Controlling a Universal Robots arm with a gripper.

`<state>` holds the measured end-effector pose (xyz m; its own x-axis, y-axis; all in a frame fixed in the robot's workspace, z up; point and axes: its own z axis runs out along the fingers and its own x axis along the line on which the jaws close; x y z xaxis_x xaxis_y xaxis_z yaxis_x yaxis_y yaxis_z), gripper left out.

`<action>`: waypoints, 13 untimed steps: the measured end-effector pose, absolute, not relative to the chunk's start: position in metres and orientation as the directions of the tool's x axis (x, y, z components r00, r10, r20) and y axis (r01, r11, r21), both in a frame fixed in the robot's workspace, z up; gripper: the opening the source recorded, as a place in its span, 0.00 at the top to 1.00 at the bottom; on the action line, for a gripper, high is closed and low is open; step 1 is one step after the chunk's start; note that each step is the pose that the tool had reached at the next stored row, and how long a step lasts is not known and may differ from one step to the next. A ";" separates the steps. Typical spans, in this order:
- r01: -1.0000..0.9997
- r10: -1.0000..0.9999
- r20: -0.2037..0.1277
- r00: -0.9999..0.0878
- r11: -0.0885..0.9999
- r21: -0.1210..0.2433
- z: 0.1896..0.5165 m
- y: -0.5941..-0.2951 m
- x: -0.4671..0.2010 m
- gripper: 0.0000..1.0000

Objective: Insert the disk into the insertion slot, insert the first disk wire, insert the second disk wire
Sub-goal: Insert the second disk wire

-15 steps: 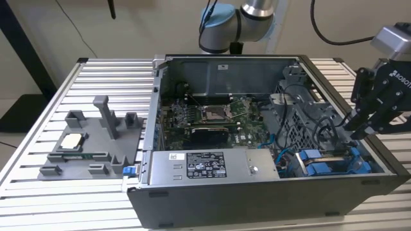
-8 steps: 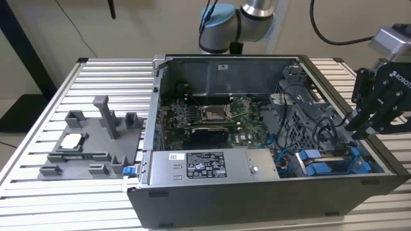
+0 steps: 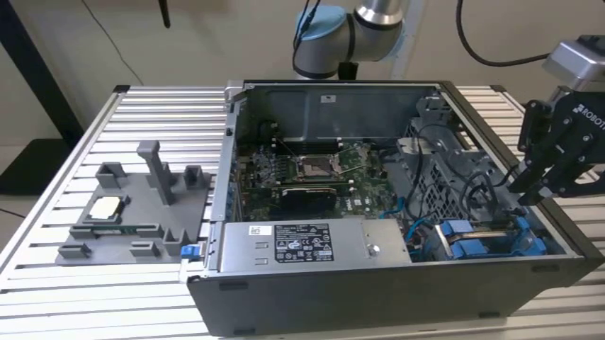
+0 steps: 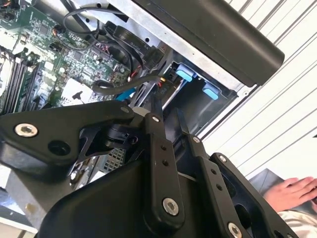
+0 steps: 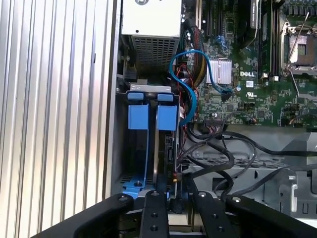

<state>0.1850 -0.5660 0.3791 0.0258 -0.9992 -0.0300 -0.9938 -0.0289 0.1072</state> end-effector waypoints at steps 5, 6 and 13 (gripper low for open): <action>-0.996 -0.999 -0.029 0.027 -0.029 0.089 0.381 -0.565 0.185 0.73; -0.996 -0.999 -0.029 0.027 -0.029 0.088 0.383 -0.565 0.185 0.73; -0.996 -0.999 -0.028 0.027 -0.029 0.080 0.386 -0.557 0.185 0.73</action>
<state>0.1850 -0.5567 0.3864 0.0266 -0.9992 -0.0283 -0.9964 -0.0288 0.0796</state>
